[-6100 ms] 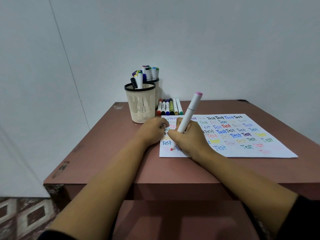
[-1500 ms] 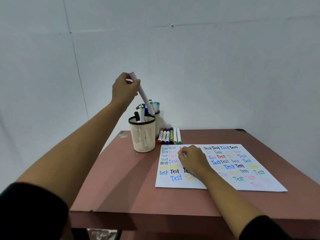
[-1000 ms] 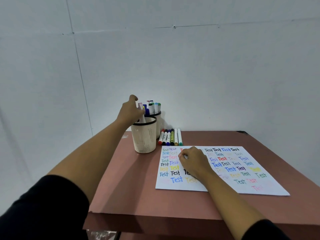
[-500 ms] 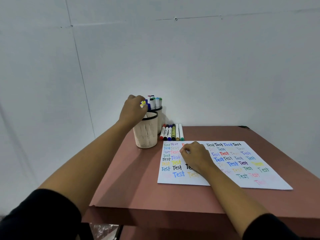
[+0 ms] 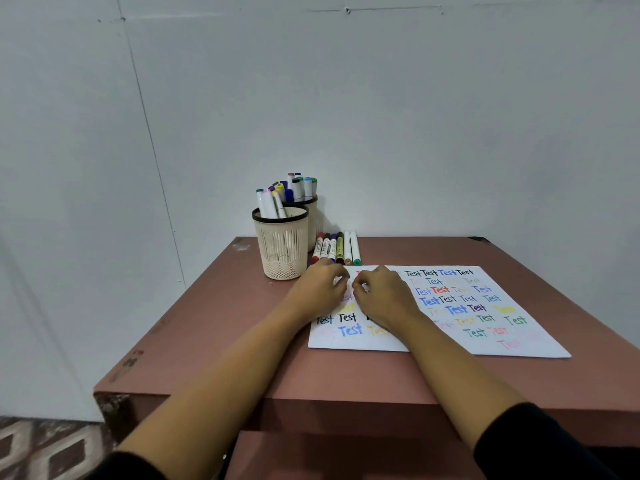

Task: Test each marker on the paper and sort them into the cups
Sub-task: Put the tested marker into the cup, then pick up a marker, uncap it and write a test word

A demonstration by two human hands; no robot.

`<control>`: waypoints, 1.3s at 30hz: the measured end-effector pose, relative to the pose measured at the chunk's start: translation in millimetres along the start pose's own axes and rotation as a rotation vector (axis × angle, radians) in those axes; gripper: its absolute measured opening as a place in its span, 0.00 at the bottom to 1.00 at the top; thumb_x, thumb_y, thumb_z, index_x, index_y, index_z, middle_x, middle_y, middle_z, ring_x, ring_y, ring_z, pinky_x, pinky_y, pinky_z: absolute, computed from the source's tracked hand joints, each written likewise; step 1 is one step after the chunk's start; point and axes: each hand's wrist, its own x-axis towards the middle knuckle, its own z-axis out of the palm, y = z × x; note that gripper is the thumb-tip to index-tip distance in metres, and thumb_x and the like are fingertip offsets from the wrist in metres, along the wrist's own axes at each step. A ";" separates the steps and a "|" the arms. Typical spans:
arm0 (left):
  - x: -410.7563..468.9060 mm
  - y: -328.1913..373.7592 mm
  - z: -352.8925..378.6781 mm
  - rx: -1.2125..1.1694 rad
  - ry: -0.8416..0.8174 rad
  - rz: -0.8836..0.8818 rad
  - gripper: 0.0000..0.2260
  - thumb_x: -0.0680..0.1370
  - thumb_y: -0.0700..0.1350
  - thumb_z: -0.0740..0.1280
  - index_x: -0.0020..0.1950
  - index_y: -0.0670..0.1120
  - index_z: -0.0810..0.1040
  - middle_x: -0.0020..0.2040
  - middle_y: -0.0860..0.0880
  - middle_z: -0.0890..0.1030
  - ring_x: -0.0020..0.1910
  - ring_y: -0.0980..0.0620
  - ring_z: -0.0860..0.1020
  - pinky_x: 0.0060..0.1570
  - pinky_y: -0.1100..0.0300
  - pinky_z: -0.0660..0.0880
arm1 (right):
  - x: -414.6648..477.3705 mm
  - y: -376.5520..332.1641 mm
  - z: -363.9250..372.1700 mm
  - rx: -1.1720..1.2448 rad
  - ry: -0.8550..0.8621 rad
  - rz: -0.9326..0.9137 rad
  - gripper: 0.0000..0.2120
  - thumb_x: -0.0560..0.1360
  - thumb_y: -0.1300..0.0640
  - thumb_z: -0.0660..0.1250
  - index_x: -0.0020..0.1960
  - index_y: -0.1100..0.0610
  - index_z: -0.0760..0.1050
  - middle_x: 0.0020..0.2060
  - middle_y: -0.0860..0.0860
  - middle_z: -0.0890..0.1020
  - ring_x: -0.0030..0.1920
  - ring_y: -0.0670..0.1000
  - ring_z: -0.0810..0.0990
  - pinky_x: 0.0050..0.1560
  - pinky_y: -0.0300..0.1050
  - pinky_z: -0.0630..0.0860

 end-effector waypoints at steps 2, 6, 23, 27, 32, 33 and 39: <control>-1.6 -5.7 3.6 0.028 -0.066 -0.029 0.12 0.79 0.40 0.59 0.58 0.40 0.79 0.55 0.41 0.76 0.55 0.46 0.74 0.51 0.63 0.65 | -1.1 -2.8 -1.1 -0.040 -0.015 -0.011 0.13 0.79 0.53 0.58 0.56 0.55 0.79 0.52 0.56 0.76 0.55 0.56 0.74 0.52 0.48 0.73; -2.0 -10.3 7.2 0.016 -0.058 -0.061 0.12 0.79 0.40 0.59 0.58 0.41 0.79 0.55 0.41 0.76 0.55 0.46 0.74 0.51 0.63 0.65 | 2.7 -5.8 -10.8 -0.060 -0.111 -0.020 0.12 0.78 0.54 0.59 0.54 0.55 0.79 0.53 0.54 0.77 0.54 0.55 0.76 0.48 0.45 0.73; 1.1 -11.7 6.2 -0.046 -0.030 -0.042 0.12 0.79 0.40 0.59 0.57 0.41 0.80 0.57 0.42 0.77 0.57 0.48 0.73 0.48 0.66 0.62 | 71.8 7.0 -5.5 0.010 -0.143 0.129 0.14 0.75 0.57 0.68 0.59 0.59 0.76 0.53 0.55 0.81 0.54 0.56 0.78 0.48 0.44 0.71; 2.2 -14.2 9.5 -0.023 -0.017 -0.021 0.12 0.79 0.40 0.59 0.58 0.41 0.79 0.57 0.42 0.75 0.57 0.48 0.73 0.49 0.67 0.62 | 79.3 12.2 -2.9 0.036 -0.143 0.137 0.15 0.73 0.57 0.71 0.59 0.59 0.76 0.53 0.54 0.81 0.54 0.55 0.78 0.48 0.43 0.70; 3.2 -14.5 12.7 -0.018 -0.005 -0.022 0.12 0.79 0.41 0.60 0.58 0.42 0.79 0.57 0.42 0.75 0.57 0.47 0.73 0.52 0.65 0.63 | 81.6 17.2 -2.7 0.017 -0.128 0.111 0.11 0.74 0.58 0.69 0.56 0.58 0.77 0.52 0.56 0.82 0.53 0.56 0.78 0.44 0.41 0.67; 3.1 -14.8 13.0 -0.021 -0.006 -0.019 0.12 0.78 0.41 0.60 0.58 0.42 0.79 0.57 0.42 0.75 0.56 0.46 0.73 0.52 0.64 0.64 | 81.4 17.3 -2.8 0.018 -0.131 0.101 0.13 0.74 0.57 0.69 0.58 0.57 0.77 0.54 0.56 0.81 0.55 0.56 0.78 0.46 0.41 0.68; 3.8 -16.6 14.1 -0.012 -0.006 -0.021 0.12 0.78 0.41 0.60 0.58 0.42 0.79 0.57 0.42 0.75 0.56 0.46 0.74 0.54 0.61 0.66 | 82.7 15.4 -3.0 0.121 -0.099 0.061 0.15 0.79 0.59 0.59 0.64 0.55 0.75 0.56 0.57 0.81 0.48 0.53 0.77 0.46 0.40 0.68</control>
